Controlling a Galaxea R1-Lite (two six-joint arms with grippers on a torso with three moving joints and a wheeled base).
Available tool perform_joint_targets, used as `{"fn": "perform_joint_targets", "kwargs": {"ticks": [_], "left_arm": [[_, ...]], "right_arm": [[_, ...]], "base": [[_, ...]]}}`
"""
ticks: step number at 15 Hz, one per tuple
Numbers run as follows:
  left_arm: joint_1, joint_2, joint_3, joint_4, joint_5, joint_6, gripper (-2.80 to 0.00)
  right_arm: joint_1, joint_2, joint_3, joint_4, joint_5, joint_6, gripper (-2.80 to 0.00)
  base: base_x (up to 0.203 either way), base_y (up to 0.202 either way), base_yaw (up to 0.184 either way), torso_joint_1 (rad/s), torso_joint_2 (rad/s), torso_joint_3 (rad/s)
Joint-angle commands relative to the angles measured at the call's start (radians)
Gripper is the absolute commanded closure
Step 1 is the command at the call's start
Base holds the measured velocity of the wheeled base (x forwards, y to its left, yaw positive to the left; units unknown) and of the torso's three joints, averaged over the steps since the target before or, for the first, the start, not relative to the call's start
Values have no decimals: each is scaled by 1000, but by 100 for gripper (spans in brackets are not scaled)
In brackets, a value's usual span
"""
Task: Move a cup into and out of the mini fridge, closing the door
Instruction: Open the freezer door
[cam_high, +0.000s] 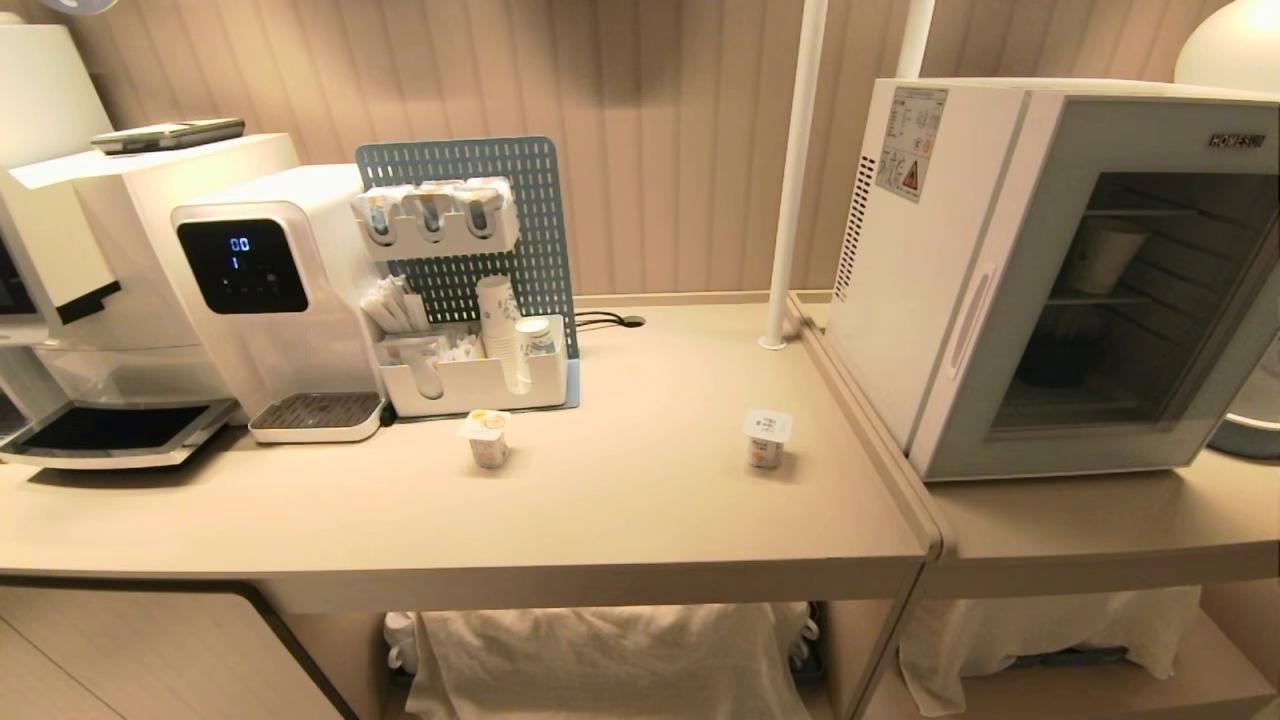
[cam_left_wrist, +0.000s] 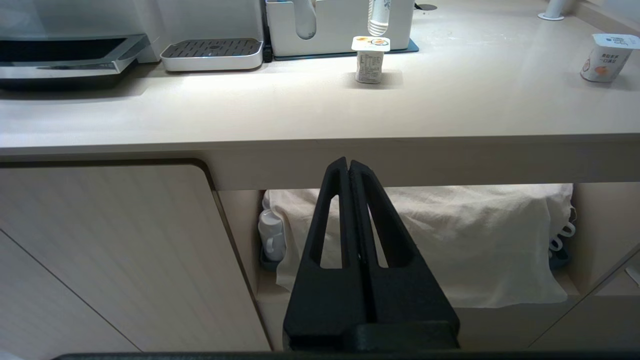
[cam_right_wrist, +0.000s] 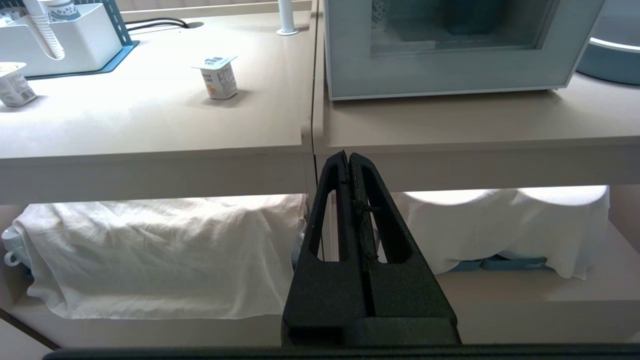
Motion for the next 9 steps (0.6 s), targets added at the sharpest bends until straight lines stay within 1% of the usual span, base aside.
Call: {"fn": "perform_joint_targets", "kwargs": {"ticks": [1,7,9], "left_arm": [[0,0,0,0,1,-1,0],[0,0,0,-3,4,8,0],[0,0,0,-3,4,8,0]], "right_arm": [[0,0,0,0,1,-1,0],[0,0,1,0,1,-1,0],[0,0,1,0,2,-2,0]], "base": [[0,0,0,0,0,0],[0,0,0,0,0,0],[3,-112,5,3,2,1]]}}
